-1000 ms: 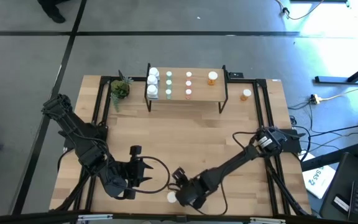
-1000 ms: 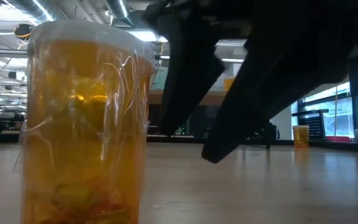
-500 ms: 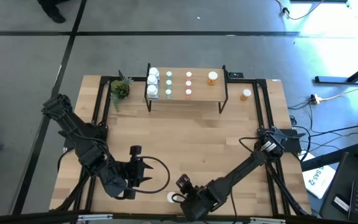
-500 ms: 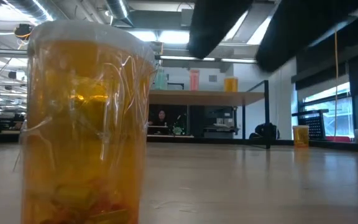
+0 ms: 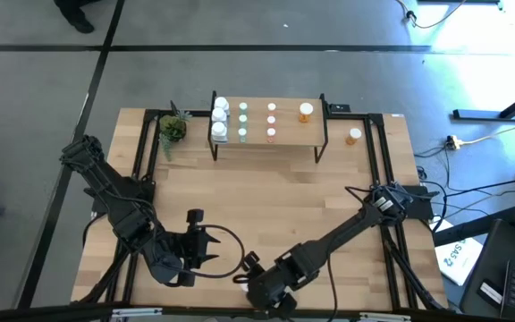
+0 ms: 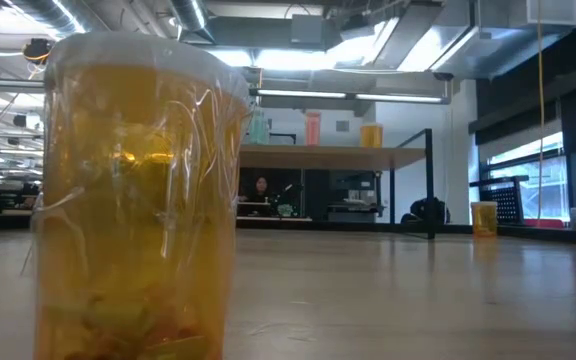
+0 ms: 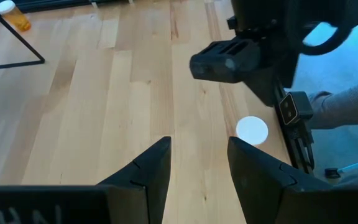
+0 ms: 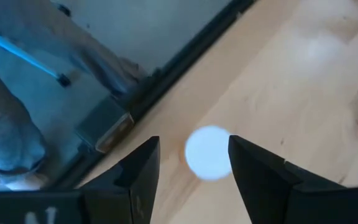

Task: Pick and place medicine bottles onto shelf by color
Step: Put the bottom orange pill bottle on the shelf aligned with the other orange pill bottle

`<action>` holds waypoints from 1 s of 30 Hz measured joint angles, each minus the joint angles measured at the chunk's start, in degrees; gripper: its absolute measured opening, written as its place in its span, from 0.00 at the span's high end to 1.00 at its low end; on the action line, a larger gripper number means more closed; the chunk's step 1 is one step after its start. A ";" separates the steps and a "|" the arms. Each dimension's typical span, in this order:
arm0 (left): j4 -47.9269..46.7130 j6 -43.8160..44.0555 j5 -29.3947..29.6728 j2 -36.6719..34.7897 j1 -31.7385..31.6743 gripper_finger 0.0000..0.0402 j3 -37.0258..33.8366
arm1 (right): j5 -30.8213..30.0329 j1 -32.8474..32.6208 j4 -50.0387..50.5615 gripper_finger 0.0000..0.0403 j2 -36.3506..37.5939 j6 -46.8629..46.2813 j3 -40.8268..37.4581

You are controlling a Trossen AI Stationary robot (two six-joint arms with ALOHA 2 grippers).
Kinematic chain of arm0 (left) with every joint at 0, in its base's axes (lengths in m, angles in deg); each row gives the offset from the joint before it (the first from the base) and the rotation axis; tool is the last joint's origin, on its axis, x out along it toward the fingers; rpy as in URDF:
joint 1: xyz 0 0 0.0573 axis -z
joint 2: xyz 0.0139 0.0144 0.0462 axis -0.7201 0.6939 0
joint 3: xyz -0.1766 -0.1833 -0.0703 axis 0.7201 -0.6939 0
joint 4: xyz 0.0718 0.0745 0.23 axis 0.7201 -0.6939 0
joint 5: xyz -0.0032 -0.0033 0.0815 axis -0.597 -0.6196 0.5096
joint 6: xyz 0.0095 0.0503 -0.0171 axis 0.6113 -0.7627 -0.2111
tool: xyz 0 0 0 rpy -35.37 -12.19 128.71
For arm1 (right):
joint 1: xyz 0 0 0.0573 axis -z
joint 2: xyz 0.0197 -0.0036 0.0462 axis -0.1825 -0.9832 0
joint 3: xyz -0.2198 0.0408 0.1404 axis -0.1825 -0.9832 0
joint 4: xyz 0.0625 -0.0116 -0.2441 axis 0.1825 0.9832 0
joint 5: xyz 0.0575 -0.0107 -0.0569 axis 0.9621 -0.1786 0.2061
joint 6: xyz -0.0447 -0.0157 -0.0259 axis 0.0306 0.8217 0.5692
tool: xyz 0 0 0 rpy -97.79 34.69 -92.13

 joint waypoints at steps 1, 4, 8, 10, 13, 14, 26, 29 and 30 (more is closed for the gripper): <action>0.00 0.00 0.01 0.00 -0.01 0.62 0.00 | 0.41 0.06 -0.70 0.52 0.00 0.00 0.00; 0.00 0.01 0.01 0.00 0.00 0.62 0.00 | 1.45 0.20 -1.97 0.52 -0.02 0.80 0.00; 0.00 0.00 0.00 0.00 -0.01 0.62 0.00 | 1.41 0.24 -2.50 0.52 -0.02 3.24 -0.02; 0.00 0.01 -0.01 0.00 -0.01 0.62 0.00 | 1.42 0.24 -2.70 0.50 -0.04 3.09 -0.04; 0.00 0.01 -0.01 0.00 0.00 0.62 0.00 | 1.43 0.32 -2.76 0.44 -0.04 3.15 -0.04; -0.01 0.01 -0.01 0.00 0.00 0.62 0.00 | 1.46 0.46 -2.72 0.41 -0.05 3.12 -0.04; 0.00 0.00 0.01 0.00 -0.01 0.62 0.00 | 5.95 2.92 -2.88 0.15 -1.38 -0.76 -0.17; -0.02 0.01 -0.01 0.00 -0.01 0.62 0.00 | 4.50 3.20 -3.53 0.15 -2.44 -1.31 -0.17; -0.02 -0.01 0.01 0.00 -0.02 0.62 0.00 | 4.48 3.37 -4.18 0.15 -2.88 -1.30 -0.17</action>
